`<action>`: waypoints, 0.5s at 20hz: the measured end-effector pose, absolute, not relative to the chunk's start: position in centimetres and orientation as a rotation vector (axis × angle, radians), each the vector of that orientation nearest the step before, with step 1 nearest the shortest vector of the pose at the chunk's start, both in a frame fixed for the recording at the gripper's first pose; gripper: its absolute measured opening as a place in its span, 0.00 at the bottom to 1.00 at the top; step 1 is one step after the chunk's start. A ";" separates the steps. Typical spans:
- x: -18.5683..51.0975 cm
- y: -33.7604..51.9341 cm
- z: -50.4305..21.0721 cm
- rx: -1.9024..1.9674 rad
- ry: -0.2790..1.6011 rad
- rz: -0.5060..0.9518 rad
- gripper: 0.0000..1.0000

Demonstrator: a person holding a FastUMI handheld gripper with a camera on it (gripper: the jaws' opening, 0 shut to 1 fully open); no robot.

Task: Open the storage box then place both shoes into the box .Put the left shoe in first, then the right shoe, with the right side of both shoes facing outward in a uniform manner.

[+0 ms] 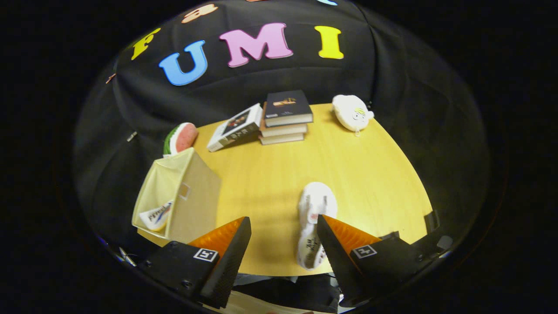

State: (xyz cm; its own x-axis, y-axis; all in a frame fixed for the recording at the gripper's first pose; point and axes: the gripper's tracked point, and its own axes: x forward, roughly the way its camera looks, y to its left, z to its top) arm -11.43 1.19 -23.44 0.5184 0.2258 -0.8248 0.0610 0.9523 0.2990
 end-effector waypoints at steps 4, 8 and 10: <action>-13.8 -1.6 -29.4 0.273 1.118 0.047 0.95; -13.8 -0.8 -34.5 0.305 1.180 0.045 0.91; -13.3 -1.2 -36.8 0.277 1.202 0.029 0.88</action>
State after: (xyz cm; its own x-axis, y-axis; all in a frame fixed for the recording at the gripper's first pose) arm -13.33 -1.21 -36.78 0.3648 0.1689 -0.9157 0.1239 0.9659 0.2275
